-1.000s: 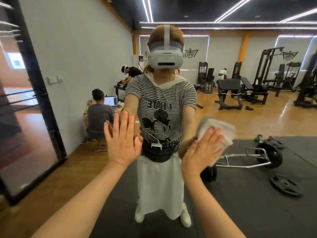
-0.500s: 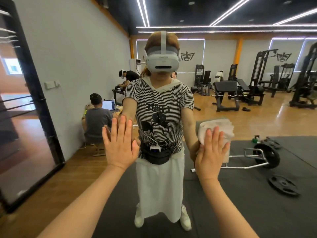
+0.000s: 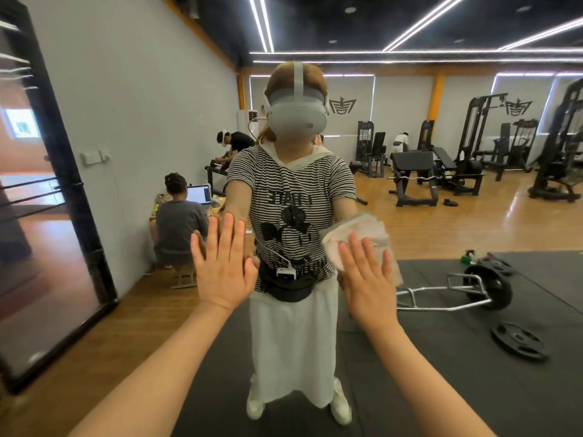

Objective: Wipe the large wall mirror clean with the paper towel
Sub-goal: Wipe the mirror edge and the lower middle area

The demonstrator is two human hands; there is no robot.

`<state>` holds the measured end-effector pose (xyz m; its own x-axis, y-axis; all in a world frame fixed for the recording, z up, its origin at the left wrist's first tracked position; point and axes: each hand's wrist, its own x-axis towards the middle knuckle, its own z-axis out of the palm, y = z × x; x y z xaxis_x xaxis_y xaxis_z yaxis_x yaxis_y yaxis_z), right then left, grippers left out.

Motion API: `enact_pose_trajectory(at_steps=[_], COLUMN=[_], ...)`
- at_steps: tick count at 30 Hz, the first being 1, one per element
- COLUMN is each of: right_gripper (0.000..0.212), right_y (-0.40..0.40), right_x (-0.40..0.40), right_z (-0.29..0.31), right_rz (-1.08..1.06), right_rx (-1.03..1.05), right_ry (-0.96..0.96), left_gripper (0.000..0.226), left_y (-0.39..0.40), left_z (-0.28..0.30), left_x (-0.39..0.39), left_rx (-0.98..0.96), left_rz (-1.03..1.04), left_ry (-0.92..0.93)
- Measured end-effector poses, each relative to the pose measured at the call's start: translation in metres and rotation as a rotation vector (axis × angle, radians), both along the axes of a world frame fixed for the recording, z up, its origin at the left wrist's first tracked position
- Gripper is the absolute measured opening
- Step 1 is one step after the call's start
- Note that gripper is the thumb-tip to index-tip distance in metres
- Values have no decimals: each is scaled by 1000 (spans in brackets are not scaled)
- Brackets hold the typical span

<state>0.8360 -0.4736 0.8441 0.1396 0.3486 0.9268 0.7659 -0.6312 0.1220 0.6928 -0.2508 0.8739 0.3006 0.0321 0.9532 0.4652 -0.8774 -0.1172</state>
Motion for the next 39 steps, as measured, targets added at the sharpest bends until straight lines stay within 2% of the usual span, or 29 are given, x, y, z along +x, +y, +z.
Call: enact_pose_trajectory(at_steps=[4,7,10,11,15,17,20,22,26,29,31,35,39], right_gripper=[53,57,60,61,70,74,64,59,54,53,56,60,60], right_y=[-17,5,47,60,96,93,75,60,30,33,50,76,55], right_x=[1,-12,-42,-53,-82,-76,-66,-56,-28,-30,-44,-64,-47], right_z=[5,9,24,25,-3,-10,-4,4,32,48,48,21,26], right_rz=[-55,0,57,62,126,85,17,-1,-41,-5,34,91,108], right_rx=[263,432,714,695,241,188,89,86,366,438,345,-18,-3], right_ry=[224,339,612,615,276,217,141,99,221,227,226,69,39], left_gripper=[77,77,77,77,77,78,81,81,81,80,80,79,80], left_y=[-1,-2,-2,-2,0,1,-1,-1,-2,-2,-2,0,0], left_z=[0,0,0,0,-1,-1,0,0,0,0,-1,0,0], left_x=[0,0,1,1,1,1,0,0,0,0,1,0,1], left_rx=[5,4,12,11,15,15,5,1,-1,-7,-5,8,4], left_rz=[-14,-26,-31,-32,-28,-28,-31,-36,-31,-25,-26,-30,-28], left_ry=[-5,-15,-26,-26,-6,-5,1,4,-2,-1,0,-6,-3])
